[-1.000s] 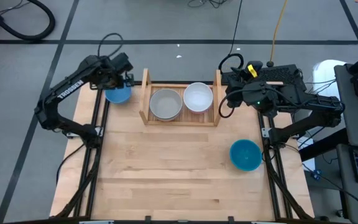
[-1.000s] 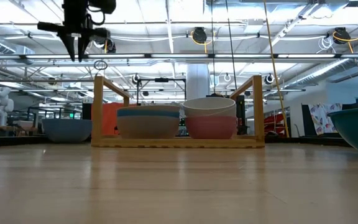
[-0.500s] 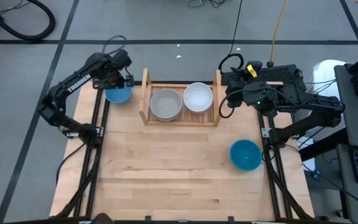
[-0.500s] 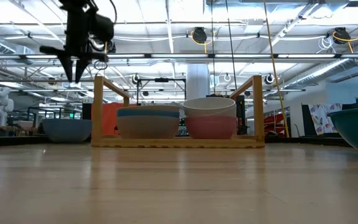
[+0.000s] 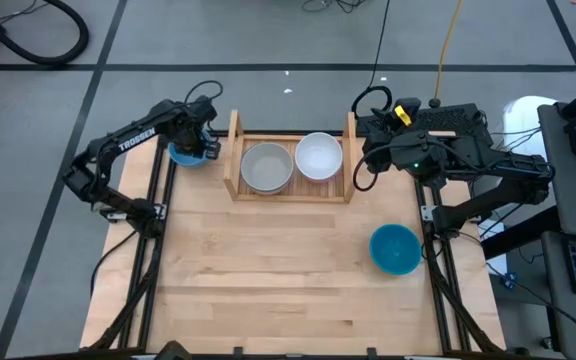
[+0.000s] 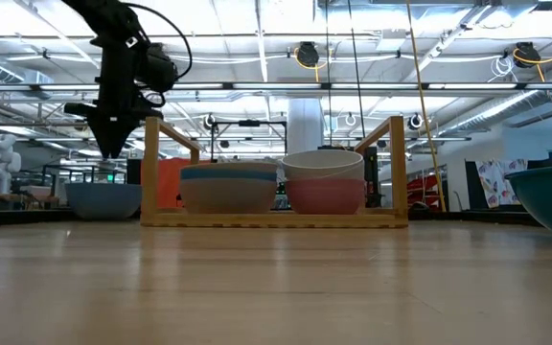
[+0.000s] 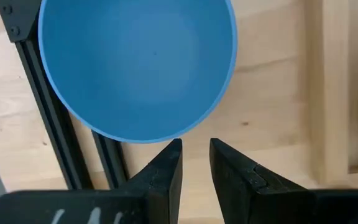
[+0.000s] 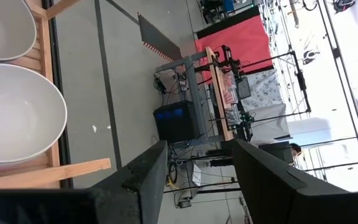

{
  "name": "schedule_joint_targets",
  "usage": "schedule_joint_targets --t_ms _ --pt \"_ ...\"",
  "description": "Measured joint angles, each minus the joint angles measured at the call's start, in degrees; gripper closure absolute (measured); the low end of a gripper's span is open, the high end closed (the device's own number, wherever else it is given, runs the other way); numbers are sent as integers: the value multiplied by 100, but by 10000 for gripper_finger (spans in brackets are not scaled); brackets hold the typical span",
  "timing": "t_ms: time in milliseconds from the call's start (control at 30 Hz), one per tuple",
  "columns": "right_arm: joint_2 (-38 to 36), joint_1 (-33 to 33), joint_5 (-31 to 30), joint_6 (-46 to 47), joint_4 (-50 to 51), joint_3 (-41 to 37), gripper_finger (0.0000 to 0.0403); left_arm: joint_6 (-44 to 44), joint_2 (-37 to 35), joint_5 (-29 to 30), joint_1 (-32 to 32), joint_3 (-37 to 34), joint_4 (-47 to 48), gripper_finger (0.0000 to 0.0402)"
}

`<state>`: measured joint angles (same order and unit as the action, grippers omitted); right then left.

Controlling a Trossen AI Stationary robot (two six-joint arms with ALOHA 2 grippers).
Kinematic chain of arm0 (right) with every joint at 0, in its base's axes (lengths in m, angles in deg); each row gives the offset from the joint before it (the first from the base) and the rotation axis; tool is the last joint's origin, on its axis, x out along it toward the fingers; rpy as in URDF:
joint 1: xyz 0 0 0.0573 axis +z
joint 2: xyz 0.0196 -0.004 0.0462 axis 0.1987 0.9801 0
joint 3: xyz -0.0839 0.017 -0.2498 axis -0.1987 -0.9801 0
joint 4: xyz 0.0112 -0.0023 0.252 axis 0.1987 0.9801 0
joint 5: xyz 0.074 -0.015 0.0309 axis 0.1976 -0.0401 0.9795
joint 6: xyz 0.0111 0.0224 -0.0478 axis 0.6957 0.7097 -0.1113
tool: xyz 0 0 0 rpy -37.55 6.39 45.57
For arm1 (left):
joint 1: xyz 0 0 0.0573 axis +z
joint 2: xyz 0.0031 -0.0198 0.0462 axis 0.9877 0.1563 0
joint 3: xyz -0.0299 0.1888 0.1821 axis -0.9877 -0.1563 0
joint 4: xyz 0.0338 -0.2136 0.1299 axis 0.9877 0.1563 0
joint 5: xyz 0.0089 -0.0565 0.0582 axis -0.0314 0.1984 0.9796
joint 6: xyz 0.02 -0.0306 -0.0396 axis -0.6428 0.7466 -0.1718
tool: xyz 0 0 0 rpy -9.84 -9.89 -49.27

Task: Place and stack bowls onto a shelf
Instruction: Stack the light blue bowl on top of the white bowl on the shelf

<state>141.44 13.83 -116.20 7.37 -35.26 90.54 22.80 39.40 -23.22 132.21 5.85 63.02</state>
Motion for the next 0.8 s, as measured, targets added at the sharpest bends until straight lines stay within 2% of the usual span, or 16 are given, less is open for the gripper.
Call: schedule_joint_targets --t_ms 300,800 --pt "0 0 1 -1 2 0 227 -803 0 103 4 -164 -283 314" --pt "0 0 -1 2 0 0 227 -1118 308 77 -30 -164 -429 314"
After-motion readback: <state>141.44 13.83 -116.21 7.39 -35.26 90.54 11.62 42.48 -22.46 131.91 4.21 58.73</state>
